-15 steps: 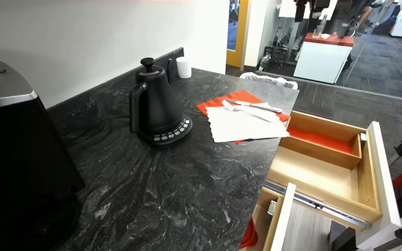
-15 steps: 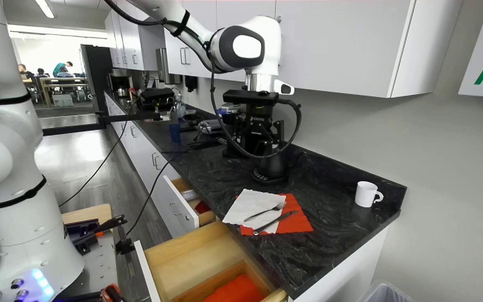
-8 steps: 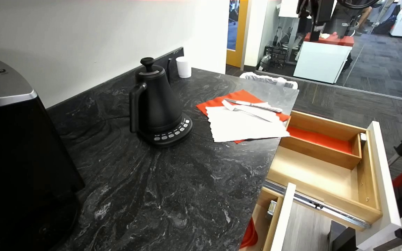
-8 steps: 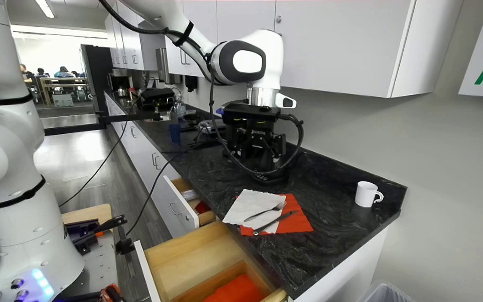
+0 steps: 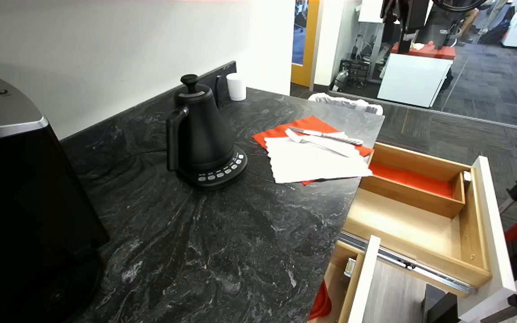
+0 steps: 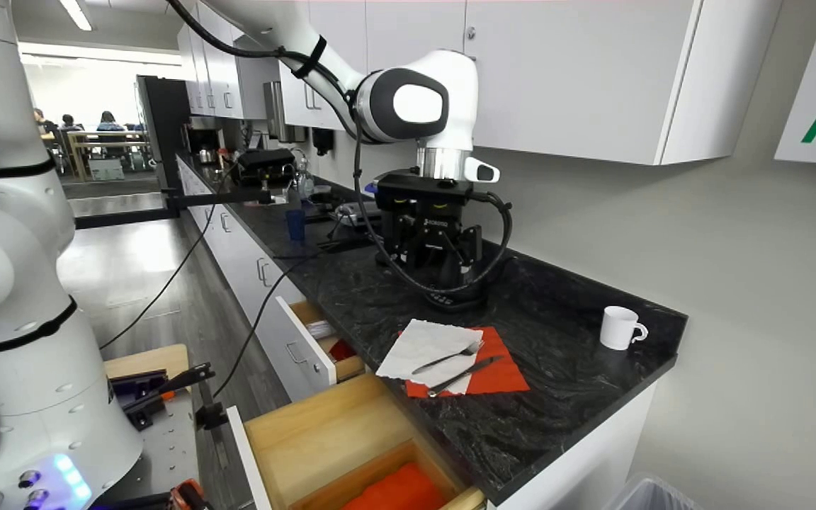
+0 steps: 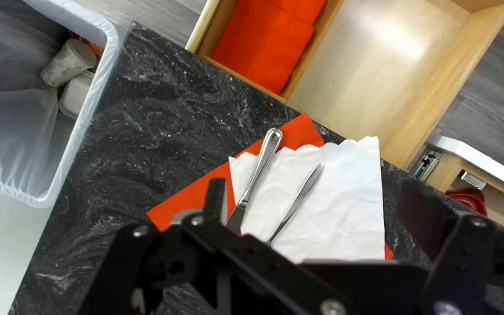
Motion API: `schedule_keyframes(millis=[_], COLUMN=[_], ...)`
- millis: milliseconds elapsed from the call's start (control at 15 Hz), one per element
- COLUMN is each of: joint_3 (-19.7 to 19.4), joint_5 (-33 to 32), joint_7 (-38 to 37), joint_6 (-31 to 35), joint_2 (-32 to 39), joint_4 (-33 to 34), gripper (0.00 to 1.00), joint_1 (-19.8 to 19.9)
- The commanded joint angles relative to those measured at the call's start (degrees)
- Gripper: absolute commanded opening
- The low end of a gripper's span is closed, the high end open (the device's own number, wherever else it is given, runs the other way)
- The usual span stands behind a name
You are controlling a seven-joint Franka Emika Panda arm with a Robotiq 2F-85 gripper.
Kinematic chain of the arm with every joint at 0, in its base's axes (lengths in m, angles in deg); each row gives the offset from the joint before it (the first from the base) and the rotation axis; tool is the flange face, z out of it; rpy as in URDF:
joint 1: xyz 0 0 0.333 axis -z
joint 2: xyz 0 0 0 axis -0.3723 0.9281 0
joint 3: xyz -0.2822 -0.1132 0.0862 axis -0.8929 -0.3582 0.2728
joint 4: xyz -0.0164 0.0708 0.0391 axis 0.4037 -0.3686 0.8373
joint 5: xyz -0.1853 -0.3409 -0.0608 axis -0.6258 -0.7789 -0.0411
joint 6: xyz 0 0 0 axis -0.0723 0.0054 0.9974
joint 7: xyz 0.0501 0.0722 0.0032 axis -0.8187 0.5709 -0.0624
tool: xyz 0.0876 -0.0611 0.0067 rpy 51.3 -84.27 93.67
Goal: Move the knife and fork to the right compartment of the drawer respectively
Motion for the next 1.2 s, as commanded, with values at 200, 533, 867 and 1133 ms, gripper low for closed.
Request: schedule_keyframes(millis=[200,533,867,1133], joint_3=[1.3,2.9,2.5,1.8], joint_5=[1.5,2.9,-0.4,-2.5], joint_7=[-6.1,-13.2,-21.1,-26.1], joint_6=[-3.9,-6.7,-1.1,1.7], joint_2=[12.7,24.3,27.6,27.7], joint_4=[5.4,12.4,15.8,16.6], gripper=[1.0,1.0,1.0,1.0], joint_1=[0.8,1.2,-0.1,-0.4])
